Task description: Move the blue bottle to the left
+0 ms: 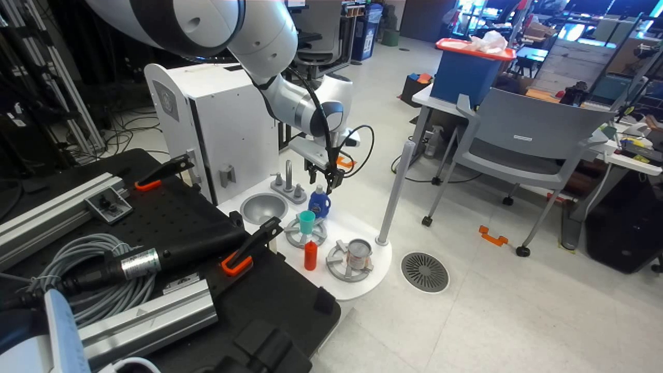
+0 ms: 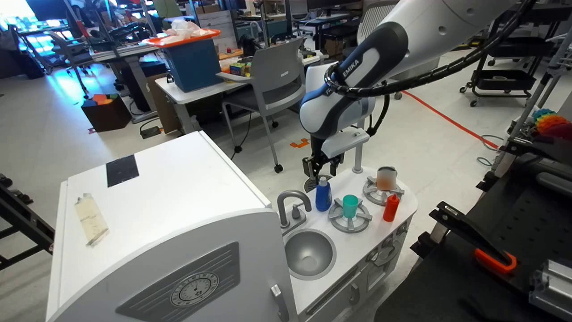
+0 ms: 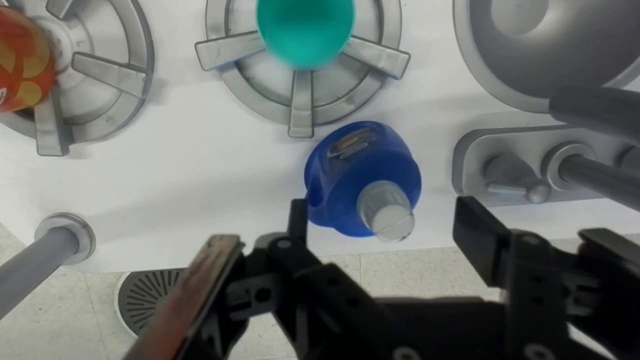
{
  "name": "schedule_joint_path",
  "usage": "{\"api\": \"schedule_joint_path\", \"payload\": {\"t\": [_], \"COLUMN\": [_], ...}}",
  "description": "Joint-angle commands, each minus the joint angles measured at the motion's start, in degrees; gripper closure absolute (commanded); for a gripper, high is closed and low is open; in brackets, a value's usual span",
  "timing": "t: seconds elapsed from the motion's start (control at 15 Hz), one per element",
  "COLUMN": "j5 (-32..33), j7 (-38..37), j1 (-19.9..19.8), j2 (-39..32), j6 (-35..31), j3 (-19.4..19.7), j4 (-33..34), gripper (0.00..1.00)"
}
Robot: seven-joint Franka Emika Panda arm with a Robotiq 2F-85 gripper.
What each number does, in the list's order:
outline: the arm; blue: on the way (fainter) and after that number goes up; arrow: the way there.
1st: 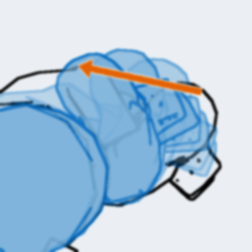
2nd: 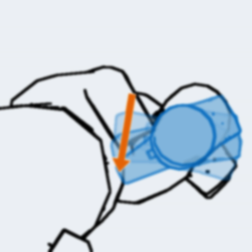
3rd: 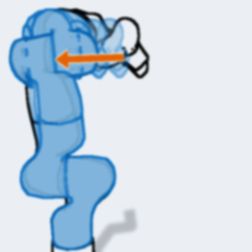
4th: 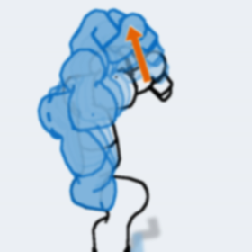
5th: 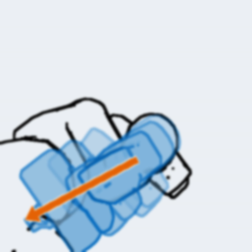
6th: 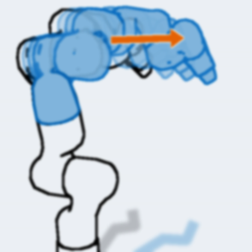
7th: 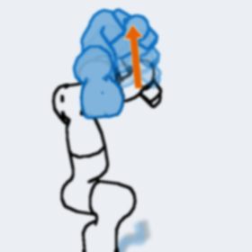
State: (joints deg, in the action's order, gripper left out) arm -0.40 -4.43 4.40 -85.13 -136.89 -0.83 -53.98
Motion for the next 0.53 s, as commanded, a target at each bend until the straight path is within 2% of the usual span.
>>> {"api": "schedule_joint_path", "payload": {"t": [0.0,0.2,0.27,0.47], "j5": [-0.31,-1.01,-0.14,-0.22], "j7": [1.78,6.56,2.67,5.01], "j1": [-1.39,-3.98,-1.77,-3.28], "j2": [4.54,10.93,4.33,8.30], "j6": [2.64,0.43,1.24,1.13], "j3": [-0.59,-2.98,-0.68,-1.89], "j4": [-6.41,-16.31,-7.19,-12.53], "gripper": [0.00,0.00,0.00,0.00]}}
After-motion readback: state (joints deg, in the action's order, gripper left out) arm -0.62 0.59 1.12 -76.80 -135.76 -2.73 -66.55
